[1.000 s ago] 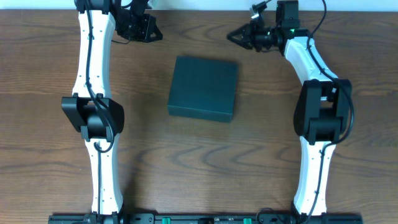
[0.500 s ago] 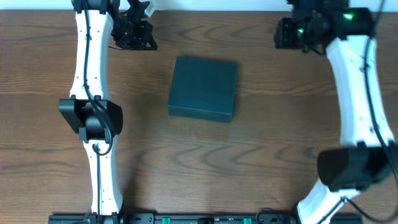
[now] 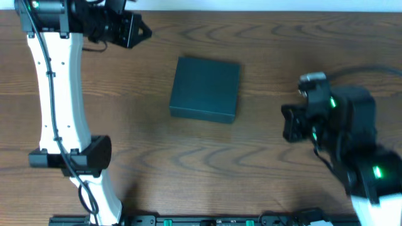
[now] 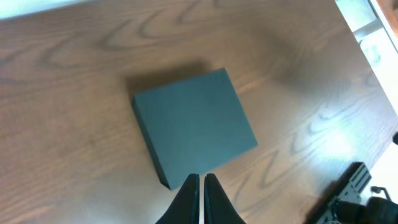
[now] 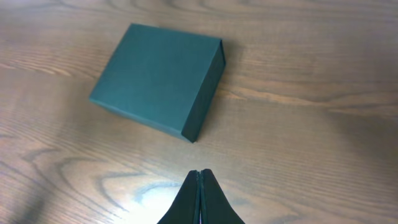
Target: Pack container
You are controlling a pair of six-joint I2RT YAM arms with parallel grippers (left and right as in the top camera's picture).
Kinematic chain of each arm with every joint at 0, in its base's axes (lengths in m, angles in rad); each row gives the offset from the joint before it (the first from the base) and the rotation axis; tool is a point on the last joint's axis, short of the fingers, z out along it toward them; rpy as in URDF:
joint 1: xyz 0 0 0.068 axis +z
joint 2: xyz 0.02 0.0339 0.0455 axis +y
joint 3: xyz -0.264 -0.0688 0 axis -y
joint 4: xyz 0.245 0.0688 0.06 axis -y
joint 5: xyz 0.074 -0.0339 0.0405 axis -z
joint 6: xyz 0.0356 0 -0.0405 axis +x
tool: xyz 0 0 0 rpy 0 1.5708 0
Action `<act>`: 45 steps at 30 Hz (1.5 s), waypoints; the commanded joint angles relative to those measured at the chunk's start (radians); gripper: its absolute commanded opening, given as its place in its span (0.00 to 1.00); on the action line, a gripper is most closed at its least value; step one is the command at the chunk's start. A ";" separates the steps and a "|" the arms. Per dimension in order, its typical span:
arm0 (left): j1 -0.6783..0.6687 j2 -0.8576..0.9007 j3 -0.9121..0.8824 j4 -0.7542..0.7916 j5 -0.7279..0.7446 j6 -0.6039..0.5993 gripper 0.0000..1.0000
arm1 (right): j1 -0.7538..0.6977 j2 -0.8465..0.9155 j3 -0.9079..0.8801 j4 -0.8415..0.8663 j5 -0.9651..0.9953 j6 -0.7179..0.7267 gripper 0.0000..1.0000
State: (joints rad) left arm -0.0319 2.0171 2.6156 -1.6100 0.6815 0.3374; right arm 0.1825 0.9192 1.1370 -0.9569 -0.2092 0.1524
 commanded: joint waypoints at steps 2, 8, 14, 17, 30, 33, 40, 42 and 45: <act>-0.021 -0.219 -0.246 0.030 -0.076 -0.029 0.06 | 0.000 -0.114 -0.048 -0.012 0.004 0.017 0.02; -0.171 -0.616 -0.861 0.231 -0.286 -0.119 0.06 | 0.000 -0.121 -0.057 -0.116 -0.147 -0.040 0.01; -0.222 -0.951 -1.307 0.387 -0.263 -0.253 0.06 | 0.019 -0.155 -0.185 -0.110 -0.238 -0.020 0.02; -0.222 -1.102 -1.456 0.462 -0.263 -0.280 0.06 | 0.027 -0.179 -0.256 -0.082 -0.238 -0.011 0.01; -0.222 -1.220 -1.567 0.402 -0.267 -0.357 0.96 | 0.027 -0.173 -0.297 -0.091 -0.236 0.072 0.99; -0.222 -1.220 -1.567 0.402 -0.267 -0.357 0.96 | 0.026 -0.173 -0.297 -0.091 -0.236 0.071 0.99; -0.222 -1.220 -1.567 0.402 -0.267 -0.357 0.96 | 0.027 -0.173 -0.297 -0.091 -0.236 0.072 0.99; -0.222 -1.229 -1.567 0.402 -0.319 -0.336 0.96 | 0.027 -0.173 -0.297 -0.091 -0.236 0.072 0.99; -0.200 -1.278 -1.572 0.416 -0.418 -0.320 0.96 | 0.027 -0.173 -0.297 -0.091 -0.236 0.071 0.99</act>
State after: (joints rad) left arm -0.2459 0.7769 1.0531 -1.1999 0.3553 -0.0006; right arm 0.1951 0.7506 0.8448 -1.0496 -0.4343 0.2096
